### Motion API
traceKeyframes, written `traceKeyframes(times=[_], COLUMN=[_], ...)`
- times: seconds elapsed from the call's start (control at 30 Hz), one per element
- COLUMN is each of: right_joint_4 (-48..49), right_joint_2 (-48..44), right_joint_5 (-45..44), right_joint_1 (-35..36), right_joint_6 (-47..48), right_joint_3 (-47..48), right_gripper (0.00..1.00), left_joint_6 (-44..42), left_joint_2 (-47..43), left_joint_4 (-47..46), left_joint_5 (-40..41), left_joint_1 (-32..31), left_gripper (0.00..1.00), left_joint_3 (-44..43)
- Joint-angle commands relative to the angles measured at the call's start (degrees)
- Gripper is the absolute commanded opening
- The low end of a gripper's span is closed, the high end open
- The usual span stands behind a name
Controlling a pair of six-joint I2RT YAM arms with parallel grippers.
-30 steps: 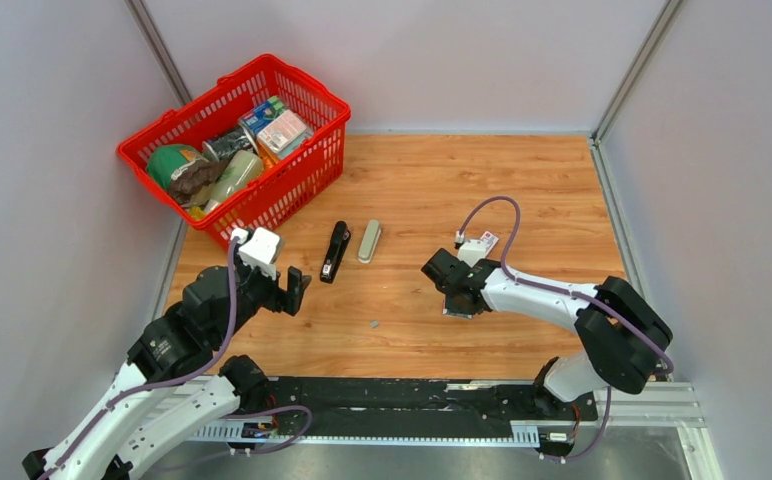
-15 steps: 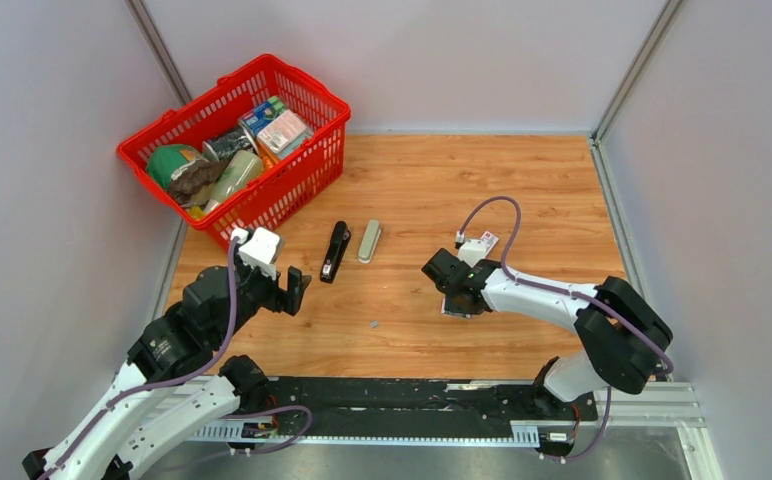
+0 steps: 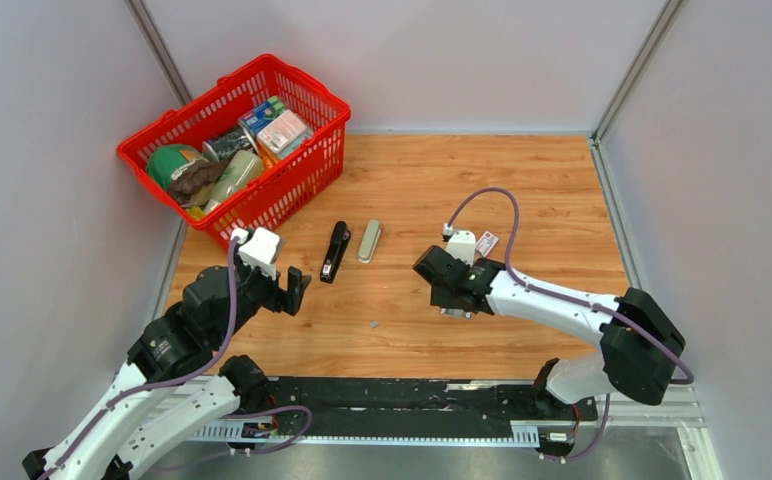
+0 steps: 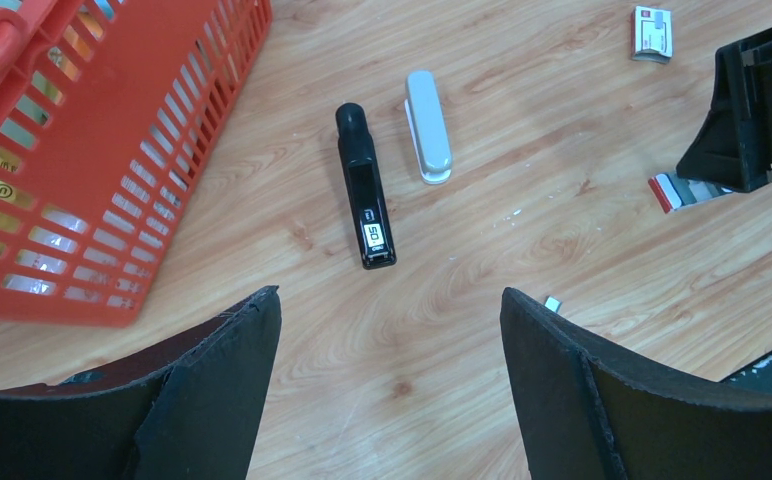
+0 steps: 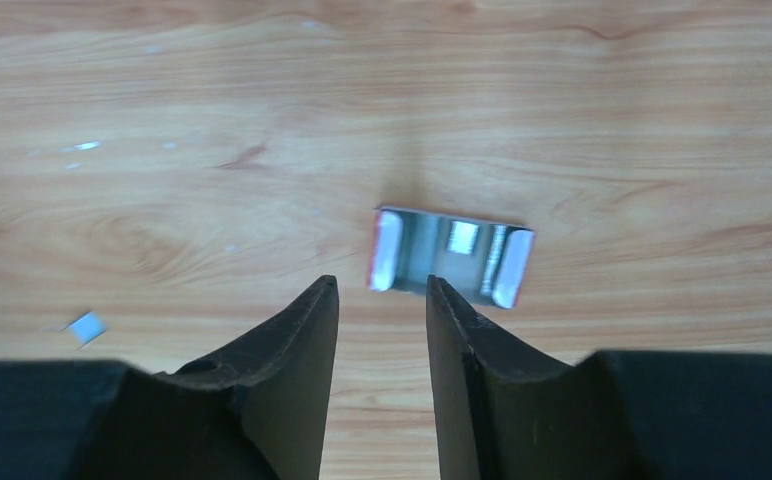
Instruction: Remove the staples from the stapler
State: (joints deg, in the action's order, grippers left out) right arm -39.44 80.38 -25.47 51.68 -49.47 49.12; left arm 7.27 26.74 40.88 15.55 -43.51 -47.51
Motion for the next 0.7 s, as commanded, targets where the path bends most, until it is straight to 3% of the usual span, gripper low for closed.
traceKeyframes(times=[0.0, 0.4, 0.67], right_joint_4=[-0.02, 6.3, 10.61], right_joint_2=[-1.54, 6.36, 12.78], right_joint_5=[-2.21, 4.11, 10.79], right_joint_1=[4.03, 13.0, 15.38], right_joint_6=[2.18, -2.47, -2.91], right_joint_3=[4.48, 8.71, 10.9], right_gripper=[0.42, 0.47, 0.29], left_joint_6=[-0.76, -0.85, -0.94], left_joint_2=[0.24, -0.28, -0.99], left_joint_4=[-1.86, -1.86, -1.77], left_joint_5=[-0.17, -0.87, -0.79], left_joint_1=[0.18, 0.97, 1.06], left_gripper=[0.87, 0.87, 0.87], left_joint_3=[0.31, 0.49, 0.66])
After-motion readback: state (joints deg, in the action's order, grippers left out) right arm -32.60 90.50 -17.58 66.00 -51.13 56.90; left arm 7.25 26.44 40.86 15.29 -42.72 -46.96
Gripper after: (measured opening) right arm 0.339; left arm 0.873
